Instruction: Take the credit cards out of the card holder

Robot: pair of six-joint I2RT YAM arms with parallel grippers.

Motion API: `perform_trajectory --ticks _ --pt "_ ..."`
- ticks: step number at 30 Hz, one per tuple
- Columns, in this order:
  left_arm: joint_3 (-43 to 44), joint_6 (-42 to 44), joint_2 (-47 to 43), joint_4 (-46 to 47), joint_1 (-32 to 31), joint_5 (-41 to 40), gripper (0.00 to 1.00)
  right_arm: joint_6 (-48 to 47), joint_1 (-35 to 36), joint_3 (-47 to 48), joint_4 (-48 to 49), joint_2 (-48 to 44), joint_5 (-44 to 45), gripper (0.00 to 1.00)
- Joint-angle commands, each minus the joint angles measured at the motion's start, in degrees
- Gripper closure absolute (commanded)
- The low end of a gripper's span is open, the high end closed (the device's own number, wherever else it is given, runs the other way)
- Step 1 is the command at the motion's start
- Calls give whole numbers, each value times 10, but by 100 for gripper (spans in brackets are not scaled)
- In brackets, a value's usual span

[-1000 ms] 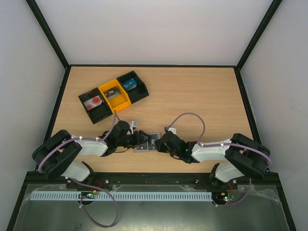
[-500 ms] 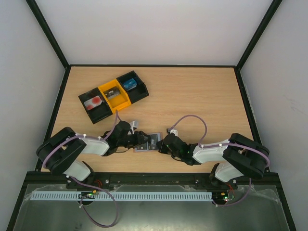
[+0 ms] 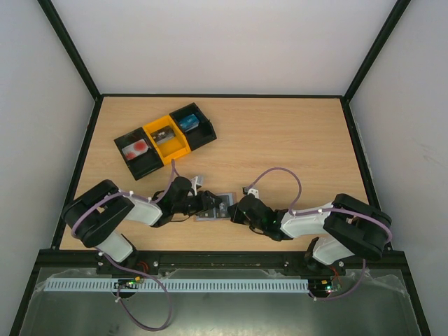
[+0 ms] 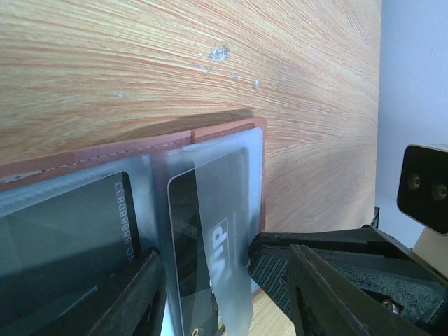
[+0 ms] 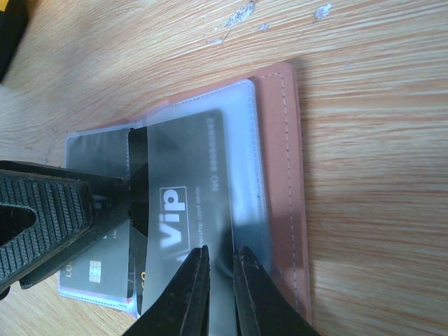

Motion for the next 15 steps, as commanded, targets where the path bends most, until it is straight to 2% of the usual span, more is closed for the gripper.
perform_trajectory --ticks 1,15 --pt "-4 3 9 -12 -3 -8 50 5 -2 -14 -23 10 4 88" --pt "-5 16 6 -39 -4 -22 51 -16 -2 27 -49 15 15 90"
